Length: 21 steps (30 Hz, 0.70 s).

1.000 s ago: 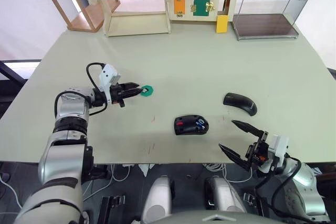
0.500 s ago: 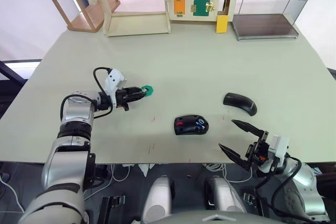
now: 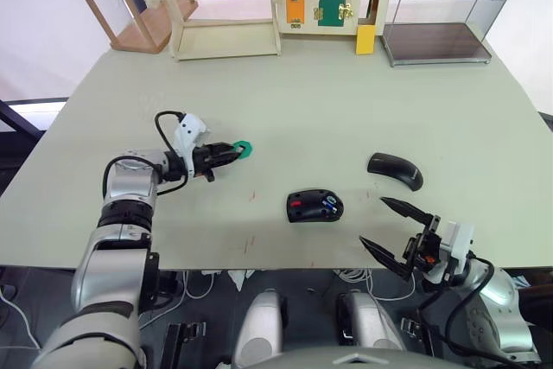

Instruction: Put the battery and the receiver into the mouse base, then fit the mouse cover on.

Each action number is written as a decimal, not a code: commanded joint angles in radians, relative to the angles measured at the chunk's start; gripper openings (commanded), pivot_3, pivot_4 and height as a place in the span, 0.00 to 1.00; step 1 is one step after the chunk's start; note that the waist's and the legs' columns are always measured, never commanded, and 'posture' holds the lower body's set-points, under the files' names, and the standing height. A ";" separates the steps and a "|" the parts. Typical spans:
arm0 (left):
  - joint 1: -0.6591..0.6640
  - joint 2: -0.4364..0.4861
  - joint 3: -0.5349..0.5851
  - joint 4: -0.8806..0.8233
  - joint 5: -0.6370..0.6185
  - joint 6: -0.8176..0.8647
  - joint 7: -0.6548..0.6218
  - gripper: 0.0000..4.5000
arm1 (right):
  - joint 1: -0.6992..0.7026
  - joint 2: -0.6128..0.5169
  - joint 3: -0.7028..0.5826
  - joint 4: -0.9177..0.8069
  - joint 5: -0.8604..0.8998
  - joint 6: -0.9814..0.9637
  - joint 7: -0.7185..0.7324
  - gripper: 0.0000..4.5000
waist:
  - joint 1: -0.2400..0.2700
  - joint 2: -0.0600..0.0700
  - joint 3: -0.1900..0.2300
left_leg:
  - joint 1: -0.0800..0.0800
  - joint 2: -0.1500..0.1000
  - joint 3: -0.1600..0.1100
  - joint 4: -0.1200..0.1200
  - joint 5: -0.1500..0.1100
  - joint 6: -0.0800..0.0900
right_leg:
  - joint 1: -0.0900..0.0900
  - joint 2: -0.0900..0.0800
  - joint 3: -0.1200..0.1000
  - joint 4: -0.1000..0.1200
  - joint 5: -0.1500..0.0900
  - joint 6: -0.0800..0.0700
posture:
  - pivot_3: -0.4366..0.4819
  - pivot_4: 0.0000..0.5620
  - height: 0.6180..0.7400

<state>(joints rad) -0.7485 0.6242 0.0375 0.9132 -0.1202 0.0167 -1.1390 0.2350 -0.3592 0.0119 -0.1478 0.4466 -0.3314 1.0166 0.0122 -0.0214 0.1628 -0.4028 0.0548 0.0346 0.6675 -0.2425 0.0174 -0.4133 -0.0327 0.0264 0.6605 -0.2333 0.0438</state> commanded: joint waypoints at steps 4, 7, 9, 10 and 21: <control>-0.016 0.005 0.002 -0.036 0.003 0.012 0.021 0.32 | -0.006 -0.005 -0.005 -0.014 0.010 -0.019 0.000 1.00 | 0.000 0.000 0.000 | 0.000 0.000 0.000 0.000 0.000 0.000 | 0.000 0.000 0.000 0.000 0.000 0.000 | 0.48 0.27 1.00; -0.008 0.007 0.000 -0.058 0.005 0.028 0.039 0.32 | -0.002 -0.006 -0.007 -0.017 0.012 -0.020 0.000 1.00 | 0.000 0.000 0.000 | 0.000 0.000 0.000 0.000 0.000 0.000 | 0.000 0.000 0.000 0.000 0.000 0.000 | 0.48 0.27 1.00; 0.001 0.005 -0.002 -0.080 0.000 0.045 0.042 0.32 | -0.001 -0.006 -0.007 -0.017 0.012 -0.021 0.000 1.00 | 0.000 0.000 0.000 | 0.000 0.000 0.000 0.000 0.000 0.000 | 0.000 0.000 0.000 0.000 0.000 0.000 | 0.48 0.27 1.00; 0.009 0.004 -0.005 -0.095 -0.001 0.052 0.042 0.32 | 0.000 -0.006 -0.007 -0.019 0.011 -0.021 -0.001 1.00 | 0.000 0.000 0.000 | 0.000 0.000 0.000 0.000 0.000 0.000 | 0.000 0.000 0.000 0.000 0.000 0.000 | 0.48 0.27 1.00; 0.048 0.004 -0.010 -0.143 0.001 0.076 0.054 0.32 | -0.003 -0.004 -0.011 -0.013 0.009 -0.031 -0.002 1.00 | 0.000 0.000 0.000 | 0.000 0.000 0.000 0.000 0.000 0.000 | 0.000 0.000 0.000 0.000 0.000 0.000 | 0.48 0.27 1.00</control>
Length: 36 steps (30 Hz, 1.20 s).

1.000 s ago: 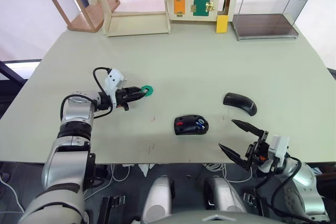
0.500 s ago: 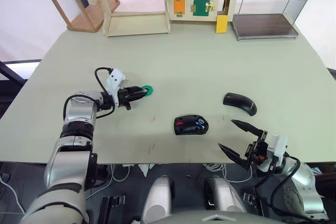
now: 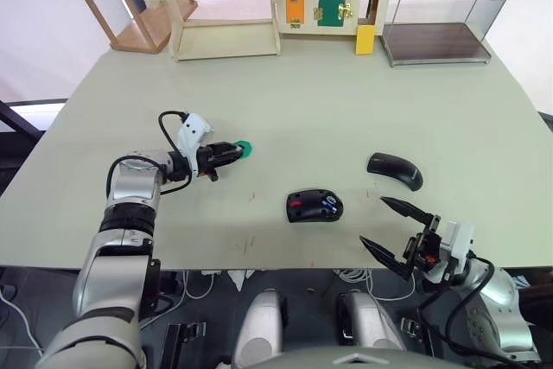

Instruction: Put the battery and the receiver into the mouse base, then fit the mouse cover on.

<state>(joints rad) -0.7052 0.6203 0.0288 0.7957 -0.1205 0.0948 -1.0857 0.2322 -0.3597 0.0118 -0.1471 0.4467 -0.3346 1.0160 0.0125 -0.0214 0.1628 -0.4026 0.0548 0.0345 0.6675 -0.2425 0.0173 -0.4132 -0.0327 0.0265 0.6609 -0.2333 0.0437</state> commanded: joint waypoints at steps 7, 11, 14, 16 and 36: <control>0.002 0.007 -0.002 -0.021 0.003 0.001 0.003 0.32 | 0.002 -0.004 -0.008 -0.013 0.008 -0.034 -0.003 1.00 | 0.000 0.000 0.000 | 0.000 0.000 0.000 0.000 0.000 0.000 | 0.000 0.000 0.000 0.000 0.000 0.000 | 0.48 0.27 1.00; -0.001 0.006 -0.001 -0.014 0.003 0.001 0.003 0.26 | 0.003 -0.004 -0.007 -0.012 0.008 -0.037 -0.005 1.00 | 0.000 0.000 0.000 | 0.000 0.000 0.000 0.000 0.000 0.000 | 0.000 0.000 0.000 0.000 0.000 0.000 | 0.48 0.27 1.00; -0.002 0.007 -0.001 -0.012 0.005 0.001 0.005 0.19 | 0.002 -0.005 -0.008 -0.011 0.008 -0.038 -0.005 1.00 | 0.000 0.000 0.000 | 0.000 0.000 0.000 0.000 0.000 0.000 | 0.000 0.000 0.000 0.000 0.000 0.000 | 0.48 0.27 1.00; -0.002 0.008 -0.003 -0.011 0.007 0.000 0.006 0.03 | 0.000 -0.005 -0.009 -0.010 0.009 -0.038 -0.004 1.00 | 0.000 0.000 0.000 | 0.000 0.000 0.000 0.000 0.000 0.000 | 0.000 0.000 0.000 0.000 0.000 0.000 | 0.48 0.27 1.00; -0.006 0.035 0.005 -0.047 -0.004 0.008 -0.024 0.02 | -0.010 0.000 -0.019 -0.007 0.028 -0.060 -0.002 1.00 | -0.001 0.000 0.000 | 0.000 0.000 0.000 0.000 0.000 0.000 | 0.000 0.000 0.000 0.000 0.000 0.000 | 0.48 0.27 1.00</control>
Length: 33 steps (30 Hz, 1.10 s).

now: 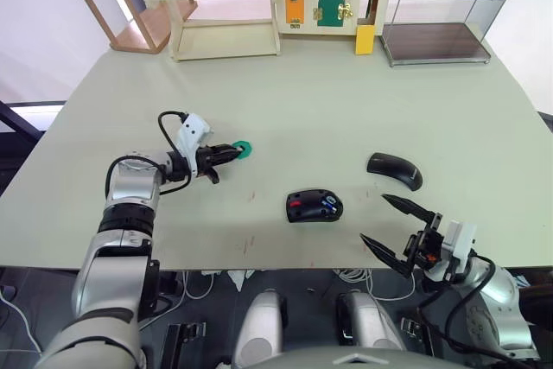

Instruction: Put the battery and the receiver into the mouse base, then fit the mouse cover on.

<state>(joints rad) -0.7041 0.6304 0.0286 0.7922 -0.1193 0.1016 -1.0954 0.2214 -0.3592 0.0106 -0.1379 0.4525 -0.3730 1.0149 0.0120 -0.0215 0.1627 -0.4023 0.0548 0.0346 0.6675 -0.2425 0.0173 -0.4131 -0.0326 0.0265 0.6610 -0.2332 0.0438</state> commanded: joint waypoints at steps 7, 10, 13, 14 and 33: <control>-0.043 0.058 -0.008 -0.101 -0.019 -0.026 -0.120 0.02 | 0.006 -0.005 -0.008 -0.051 0.050 0.011 -0.005 1.00 | 0.002 0.000 0.000 | 0.000 0.000 0.000 0.000 0.000 0.000 | 0.000 0.000 0.000 0.000 0.000 -0.001 | 0.48 0.27 1.00; -0.059 0.054 -0.009 -0.132 -0.034 -0.019 -0.164 0.02 | 0.000 -0.004 -0.014 -0.075 0.066 0.042 -0.026 1.00 | 0.002 0.000 0.000 | 0.000 0.000 0.000 0.000 0.000 0.000 | 0.000 0.000 0.000 0.000 0.000 -0.001 | 0.48 0.27 1.00; -0.074 0.043 -0.023 -0.179 -0.049 -0.018 -0.223 0.02 | -0.007 -0.019 -0.027 -0.108 0.083 0.102 -0.057 1.00 | 0.001 0.000 0.000 | 0.000 0.000 0.000 0.000 0.000 0.000 | 0.000 0.000 0.000 0.000 0.001 -0.002 | 0.48 0.27 1.00; -0.076 0.039 -0.029 -0.200 -0.056 -0.012 -0.241 0.02 | -0.010 -0.025 -0.029 -0.128 0.098 0.126 -0.064 1.00 | 0.001 0.000 0.000 | 0.000 0.000 0.000 0.000 0.000 0.000 | 0.000 0.000 0.000 0.000 0.001 -0.002 | 0.48 0.27 1.00; -0.124 -0.040 -0.203 -0.495 -0.101 0.021 -0.426 0.02 | -0.362 -0.267 -0.043 -0.441 0.576 1.062 -0.524 1.00 | 0.001 0.000 0.000 | -0.003 0.000 -0.002 0.002 0.000 0.000 | 0.000 0.000 0.000 0.000 0.002 -0.004 | 0.48 0.27 1.00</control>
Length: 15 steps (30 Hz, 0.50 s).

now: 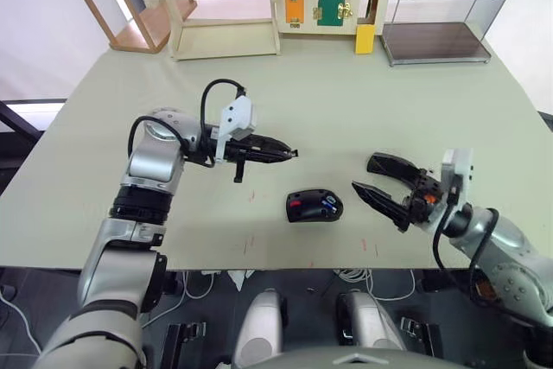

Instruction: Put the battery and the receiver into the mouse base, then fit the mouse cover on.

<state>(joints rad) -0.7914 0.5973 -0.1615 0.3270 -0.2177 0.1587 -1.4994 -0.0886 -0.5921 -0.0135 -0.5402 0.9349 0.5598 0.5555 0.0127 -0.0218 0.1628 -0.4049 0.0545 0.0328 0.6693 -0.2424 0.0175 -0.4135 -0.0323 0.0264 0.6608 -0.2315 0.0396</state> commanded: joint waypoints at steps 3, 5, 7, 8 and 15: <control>-0.054 -0.020 -0.031 -0.036 -0.010 -0.050 -0.038 0.02 | -0.140 -0.062 -0.019 0.004 0.186 0.271 -0.126 1.00 | -0.001 0.000 0.000 | -0.002 0.000 -0.001 0.000 0.000 0.000 | 0.000 0.000 -0.001 -0.001 0.000 0.000 | 0.48 0.27 1.00; -0.056 -0.022 -0.038 -0.042 -0.013 -0.058 -0.046 0.02 | -0.194 -0.066 -0.016 0.036 0.274 0.365 -0.166 1.00 | -0.003 0.000 0.000 | -0.005 0.000 -0.002 0.000 0.000 0.000 | -0.003 0.000 -0.001 -0.001 0.001 0.001 | 0.48 0.27 1.00; -0.053 -0.018 -0.046 -0.044 -0.012 -0.068 -0.052 0.02 | -0.235 -0.057 -0.012 0.068 0.355 0.434 -0.213 1.00 | -0.005 0.000 0.000 | -0.008 0.000 -0.002 0.001 0.000 0.000 | -0.006 0.000 -0.002 -0.001 0.002 0.001 | 0.48 0.27 1.00; -0.051 -0.017 -0.049 -0.047 -0.010 -0.070 -0.053 0.02 | -0.252 -0.061 -0.007 0.091 0.413 0.478 -0.245 1.00 | -0.005 0.000 0.000 | -0.008 0.000 -0.002 0.001 0.000 0.000 | -0.007 0.000 -0.002 -0.001 0.002 0.002 | 0.48 0.27 1.00; -0.029 -0.008 -0.068 -0.111 -0.016 -0.064 -0.056 0.02 | -0.400 -0.026 0.062 0.306 0.873 0.552 -0.614 1.00 | -0.016 0.000 0.000 | -0.011 0.000 -0.004 0.001 0.000 0.000 | -0.009 0.000 -0.003 0.000 0.002 0.002 | 0.48 0.27 1.00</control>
<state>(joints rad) -0.8213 0.5837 -0.2282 0.2687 -0.2181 0.0951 -1.5335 -0.4671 -0.6192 0.0427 -0.2493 1.6852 1.1242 0.0200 -0.0029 -0.0221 0.1629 -0.4157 0.0543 0.0286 0.6700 -0.2423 0.0178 -0.4222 -0.0323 0.0231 0.6606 -0.2297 0.0412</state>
